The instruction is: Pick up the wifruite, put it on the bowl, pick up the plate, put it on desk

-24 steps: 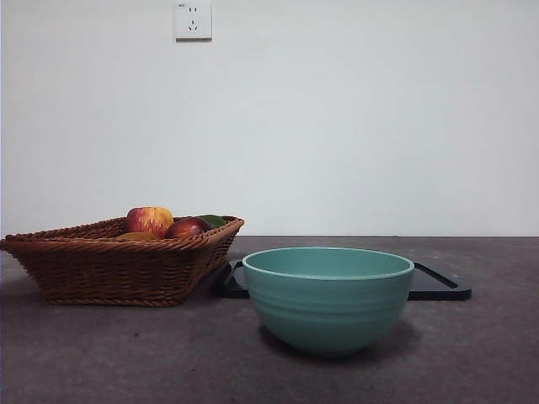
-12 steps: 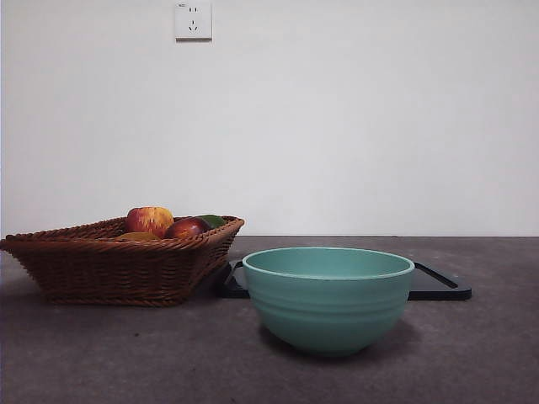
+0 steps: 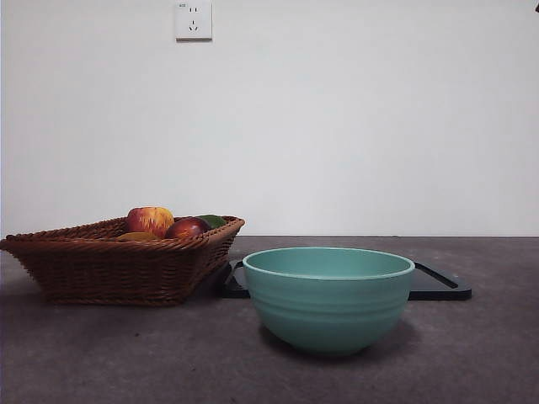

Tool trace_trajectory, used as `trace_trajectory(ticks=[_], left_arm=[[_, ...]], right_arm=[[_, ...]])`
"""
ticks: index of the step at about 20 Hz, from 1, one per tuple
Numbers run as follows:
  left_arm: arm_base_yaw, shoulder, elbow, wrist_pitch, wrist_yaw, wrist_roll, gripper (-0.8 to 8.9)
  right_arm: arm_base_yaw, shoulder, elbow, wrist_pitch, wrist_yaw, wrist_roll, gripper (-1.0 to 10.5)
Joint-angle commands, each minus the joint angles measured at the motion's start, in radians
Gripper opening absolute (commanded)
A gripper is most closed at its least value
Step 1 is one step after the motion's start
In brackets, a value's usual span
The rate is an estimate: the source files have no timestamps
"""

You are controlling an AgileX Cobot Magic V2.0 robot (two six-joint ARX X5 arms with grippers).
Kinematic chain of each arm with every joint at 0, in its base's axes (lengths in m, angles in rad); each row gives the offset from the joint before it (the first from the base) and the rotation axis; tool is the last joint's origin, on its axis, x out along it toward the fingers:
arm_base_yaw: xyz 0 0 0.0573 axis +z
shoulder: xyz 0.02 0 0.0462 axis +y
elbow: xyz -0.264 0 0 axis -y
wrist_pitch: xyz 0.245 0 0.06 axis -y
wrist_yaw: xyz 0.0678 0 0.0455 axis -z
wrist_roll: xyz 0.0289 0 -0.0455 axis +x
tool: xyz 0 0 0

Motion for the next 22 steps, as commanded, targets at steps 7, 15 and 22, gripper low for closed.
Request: trace_trajectory(ticks=[7,15,22], left_arm=[[-0.005,0.042,0.025,0.061,-0.027,-0.023,4.39],[-0.105,0.295,0.099,0.185,-0.247,-0.066,4.36],[-0.176,0.604,0.243,0.224,-0.459,-0.068,4.36]], right_arm=[[0.006,0.006,0.019,0.006,-0.003,0.006,3.8],[0.006,0.006,0.019,0.010,0.000,0.006,3.8],[0.006,0.006,0.019,0.010,0.011,0.006,3.8]])
